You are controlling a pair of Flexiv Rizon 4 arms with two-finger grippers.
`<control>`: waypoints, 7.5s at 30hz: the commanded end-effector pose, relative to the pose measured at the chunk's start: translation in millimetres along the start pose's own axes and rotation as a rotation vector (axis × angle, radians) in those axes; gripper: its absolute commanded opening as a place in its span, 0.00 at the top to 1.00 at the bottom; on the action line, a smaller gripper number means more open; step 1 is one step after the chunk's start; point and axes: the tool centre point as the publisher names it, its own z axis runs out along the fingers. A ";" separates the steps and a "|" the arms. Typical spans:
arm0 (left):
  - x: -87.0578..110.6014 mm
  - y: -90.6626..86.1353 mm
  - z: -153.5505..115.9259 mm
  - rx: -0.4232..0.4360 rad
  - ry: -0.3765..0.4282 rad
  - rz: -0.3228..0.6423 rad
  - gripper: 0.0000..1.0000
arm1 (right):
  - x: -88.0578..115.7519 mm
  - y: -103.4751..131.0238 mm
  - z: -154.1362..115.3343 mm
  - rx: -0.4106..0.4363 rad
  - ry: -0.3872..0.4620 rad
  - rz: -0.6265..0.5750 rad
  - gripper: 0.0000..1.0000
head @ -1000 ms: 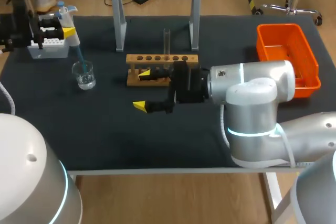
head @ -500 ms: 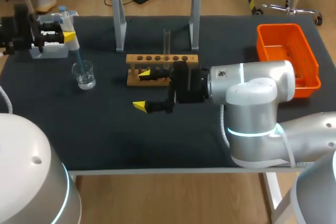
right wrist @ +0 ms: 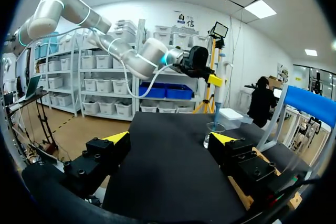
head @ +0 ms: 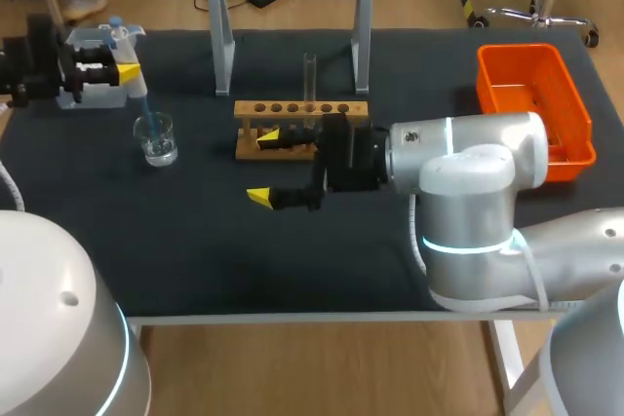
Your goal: Invert the test tube, pick up the pipette, mount the tip to pipette, aspirate from beaker and dispense into the tube, eject the tip, return the pipette, and cap with the stopper.
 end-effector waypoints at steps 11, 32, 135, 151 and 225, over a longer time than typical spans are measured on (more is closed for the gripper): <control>-1.7 1.9 1.4 -0.001 0.001 -0.001 1.00 | -0.1 0.0 -0.2 0.002 0.001 0.000 0.00; -1.7 1.9 1.4 -0.001 0.001 -0.001 1.00 | -0.1 0.0 -0.2 0.002 0.001 0.000 0.00; -1.7 1.9 1.4 -0.001 0.001 -0.001 1.00 | -23.3 87.9 15.0 0.197 -0.066 -0.166 0.00; -1.7 1.9 1.4 -0.001 0.001 -0.001 1.00 | -52.1 132.3 14.0 0.234 -0.031 -0.263 0.00; -3.3 3.3 4.4 -0.043 0.004 0.004 1.00 | -140.4 190.7 96.3 0.106 0.277 -0.062 0.00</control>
